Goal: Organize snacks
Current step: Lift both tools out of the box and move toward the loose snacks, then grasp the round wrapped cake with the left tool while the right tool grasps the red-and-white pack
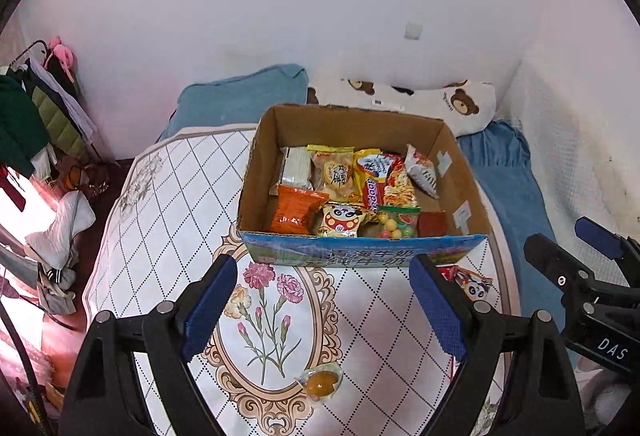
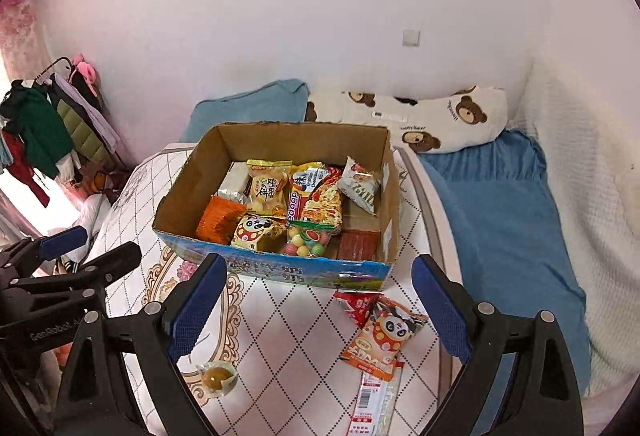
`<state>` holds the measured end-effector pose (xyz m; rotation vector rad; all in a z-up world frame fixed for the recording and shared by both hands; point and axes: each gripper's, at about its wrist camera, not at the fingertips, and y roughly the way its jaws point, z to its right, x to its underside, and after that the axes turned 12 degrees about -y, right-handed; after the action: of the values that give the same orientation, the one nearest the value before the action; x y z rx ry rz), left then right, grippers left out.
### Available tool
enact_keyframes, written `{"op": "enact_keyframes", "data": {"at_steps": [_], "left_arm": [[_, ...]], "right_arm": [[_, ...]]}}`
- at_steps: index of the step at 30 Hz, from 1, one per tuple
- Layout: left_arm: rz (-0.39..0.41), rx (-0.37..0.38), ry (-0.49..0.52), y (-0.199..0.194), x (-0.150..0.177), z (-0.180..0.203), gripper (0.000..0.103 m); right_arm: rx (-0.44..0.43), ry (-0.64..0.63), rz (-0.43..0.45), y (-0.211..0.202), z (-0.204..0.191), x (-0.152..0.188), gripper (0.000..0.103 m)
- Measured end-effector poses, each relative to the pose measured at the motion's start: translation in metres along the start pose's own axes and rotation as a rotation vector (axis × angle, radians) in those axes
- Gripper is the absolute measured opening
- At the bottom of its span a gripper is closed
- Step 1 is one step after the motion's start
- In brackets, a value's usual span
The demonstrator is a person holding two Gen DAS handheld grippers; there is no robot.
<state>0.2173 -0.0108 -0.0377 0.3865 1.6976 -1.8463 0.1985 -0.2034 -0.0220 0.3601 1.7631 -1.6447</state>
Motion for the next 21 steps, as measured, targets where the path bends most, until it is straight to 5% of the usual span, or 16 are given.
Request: {"op": "enact_keyframes", "data": {"at_steps": [10,15,21], "left_arm": [[-0.036,0.023,-0.011,-0.003,0.013,-0.003,0.088],[-0.188,-0.028,-0.009,0.041,0.042,-0.019,0.088],[-0.462,-0.109,0.02,0.118,0.105,-0.046,0.088]], "right_arm": [[-0.034,0.106,-0.012,-0.019,0.008,0.028,0.097],[-0.027,0.212,-0.168,0.015,0.036,0.079,0.097],[-0.04,0.319,-0.448,0.083,0.06,0.174,0.097]]}}
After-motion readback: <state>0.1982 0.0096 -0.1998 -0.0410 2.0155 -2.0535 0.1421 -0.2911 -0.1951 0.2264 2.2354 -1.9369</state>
